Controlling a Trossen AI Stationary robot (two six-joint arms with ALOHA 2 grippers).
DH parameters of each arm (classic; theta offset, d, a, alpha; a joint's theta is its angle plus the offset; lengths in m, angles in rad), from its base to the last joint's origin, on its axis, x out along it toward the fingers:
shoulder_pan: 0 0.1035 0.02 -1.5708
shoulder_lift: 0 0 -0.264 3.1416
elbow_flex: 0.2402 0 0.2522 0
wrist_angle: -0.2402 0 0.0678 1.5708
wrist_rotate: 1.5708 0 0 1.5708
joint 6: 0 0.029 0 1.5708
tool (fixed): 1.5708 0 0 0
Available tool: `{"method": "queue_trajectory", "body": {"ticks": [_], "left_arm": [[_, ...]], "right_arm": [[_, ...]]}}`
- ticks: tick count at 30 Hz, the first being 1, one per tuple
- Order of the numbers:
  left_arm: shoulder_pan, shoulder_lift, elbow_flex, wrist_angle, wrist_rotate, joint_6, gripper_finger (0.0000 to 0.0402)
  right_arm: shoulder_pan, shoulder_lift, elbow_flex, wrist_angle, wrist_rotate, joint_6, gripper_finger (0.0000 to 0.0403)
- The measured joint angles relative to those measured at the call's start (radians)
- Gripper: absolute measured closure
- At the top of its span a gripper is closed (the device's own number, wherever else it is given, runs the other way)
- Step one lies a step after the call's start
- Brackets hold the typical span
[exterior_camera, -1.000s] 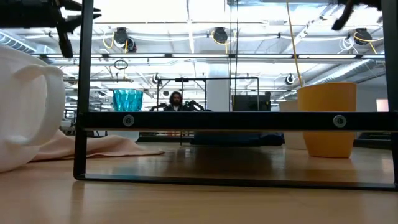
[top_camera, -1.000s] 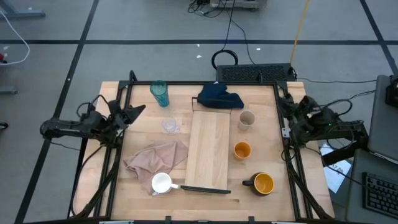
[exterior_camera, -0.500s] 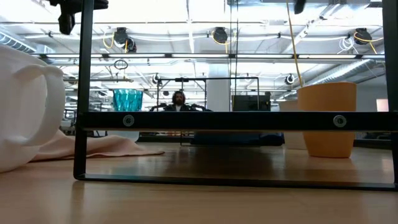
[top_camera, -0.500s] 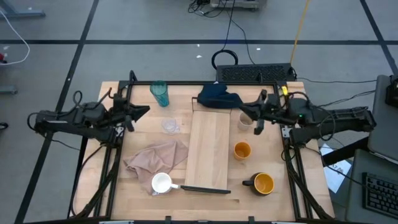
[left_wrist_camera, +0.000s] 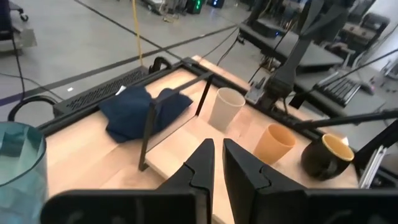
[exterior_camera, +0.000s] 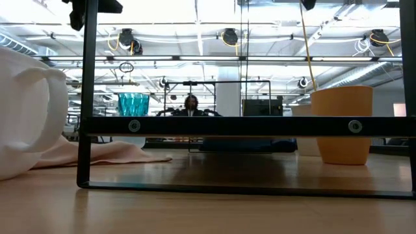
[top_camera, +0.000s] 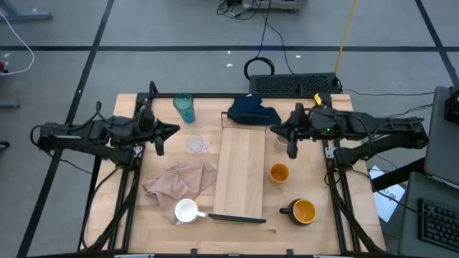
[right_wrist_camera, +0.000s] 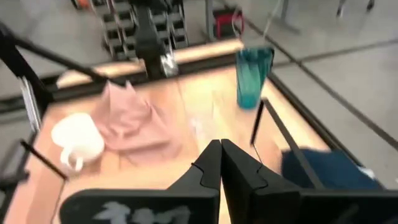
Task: Stack small to large cups/mugs on shelf
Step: Put the white cup on the shelf
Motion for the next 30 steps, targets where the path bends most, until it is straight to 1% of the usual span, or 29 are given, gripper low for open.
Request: {"method": "queue_trajectory", "body": {"ticks": [4, 8, 12, 15, 18, 26, 30], "left_arm": [[0.000, 0.002, 0.000, -0.019, 0.000, -0.003, 0.0369], [0.000, 0.001, 0.000, -0.015, -0.001, -0.003, 0.0369], [0.000, 0.002, 0.000, -0.015, -0.001, -0.004, 0.0369], [0.000, 0.002, 0.000, -0.015, -0.001, -0.007, 0.0369], [0.000, 0.002, 0.000, -0.015, -0.001, -0.026, 0.0369], [0.000, 0.002, 0.000, -0.014, 0.000, -0.048, 0.0369], [0.000, 0.002, 0.000, -0.014, 0.013, -0.049, 0.0369]], "right_arm": [[-0.014, 0.041, 0.069, -0.192, -0.072, 0.036, 0.0403], [-0.037, 0.072, 0.080, -0.365, -0.150, 0.111, 0.0403], [-0.048, 0.095, 0.081, -0.486, -0.175, 0.130, 0.0403], [-0.050, 0.107, 0.081, -0.529, -0.175, 0.086, 0.0398], [-0.054, 0.118, 0.083, -0.551, -0.175, 0.057, 0.0377], [-0.104, 0.169, 0.078, -0.620, -0.174, 0.015, 0.0296], [-0.126, 0.185, 0.044, -0.648, -0.173, -0.030, 0.0275]]}}
